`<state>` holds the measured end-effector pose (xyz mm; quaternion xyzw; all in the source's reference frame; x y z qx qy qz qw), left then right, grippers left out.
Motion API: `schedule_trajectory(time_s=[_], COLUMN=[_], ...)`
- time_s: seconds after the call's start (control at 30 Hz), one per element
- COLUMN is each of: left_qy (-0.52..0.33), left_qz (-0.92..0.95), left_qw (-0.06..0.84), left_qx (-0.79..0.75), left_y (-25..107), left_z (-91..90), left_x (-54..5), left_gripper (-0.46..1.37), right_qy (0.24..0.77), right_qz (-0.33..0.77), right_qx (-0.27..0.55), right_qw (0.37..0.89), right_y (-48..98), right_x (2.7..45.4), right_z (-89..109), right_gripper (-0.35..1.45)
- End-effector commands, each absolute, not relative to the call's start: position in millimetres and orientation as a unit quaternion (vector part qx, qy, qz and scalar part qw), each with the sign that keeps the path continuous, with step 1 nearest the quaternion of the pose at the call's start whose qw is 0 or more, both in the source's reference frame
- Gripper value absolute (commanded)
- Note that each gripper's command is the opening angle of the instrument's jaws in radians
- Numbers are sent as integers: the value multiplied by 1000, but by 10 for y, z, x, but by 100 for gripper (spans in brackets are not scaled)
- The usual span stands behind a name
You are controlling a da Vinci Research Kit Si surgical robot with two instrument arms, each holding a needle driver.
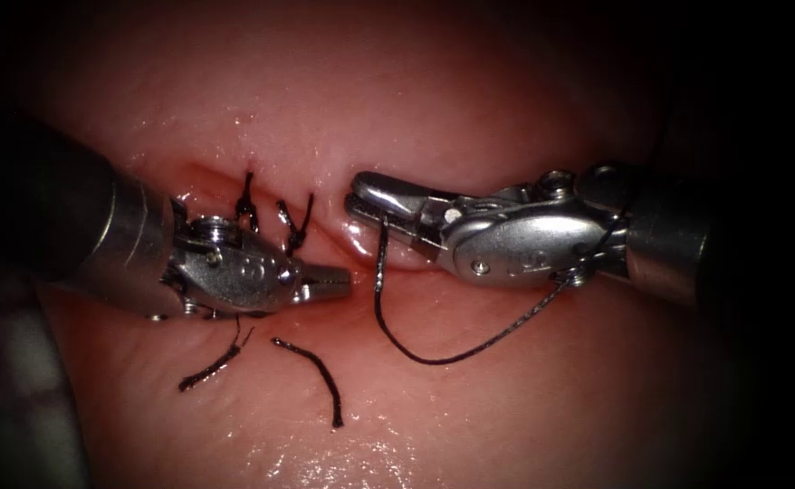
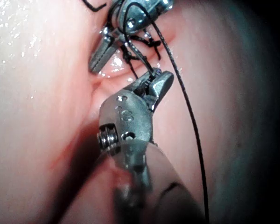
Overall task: Wound Closure
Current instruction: Use the right gripper to throw the needle through the top of the wound
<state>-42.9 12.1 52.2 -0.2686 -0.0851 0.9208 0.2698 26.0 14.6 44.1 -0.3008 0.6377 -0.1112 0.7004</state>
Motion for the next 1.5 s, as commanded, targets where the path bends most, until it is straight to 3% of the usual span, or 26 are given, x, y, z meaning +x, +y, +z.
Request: schedule_trajectory(time_s=[0.03, 0.4, 0.87, 1.17, 1.5], left_qy=[-91, -103, -105, -102, -98], left_qz=[920, 917, 917, 917, 915], left_qw=[271, 278, 279, 279, 281], left_qx=[-270, -267, -266, -267, -271], left_y=[118, 109, 110, 115, 117], left_z=[527, 554, 544, 537, 530], left_x=[-427, -409, -411, -411, -408], left_gripper=[-35, -35, -35, -35, -35], right_qy=[640, 653, 669, 645, 604], right_qz=[-107, -70, 134, 214, 187], right_qx=[-301, -291, -161, -77, -9], right_qw=[699, 696, 713, 729, 775], right_y=[151, 172, 232, 250, 227], right_x=[259, 258, 253, 259, 267], right_z=[437, 429, 420, 426, 438], right_gripper=[-35, -35, -35, -35, -35])
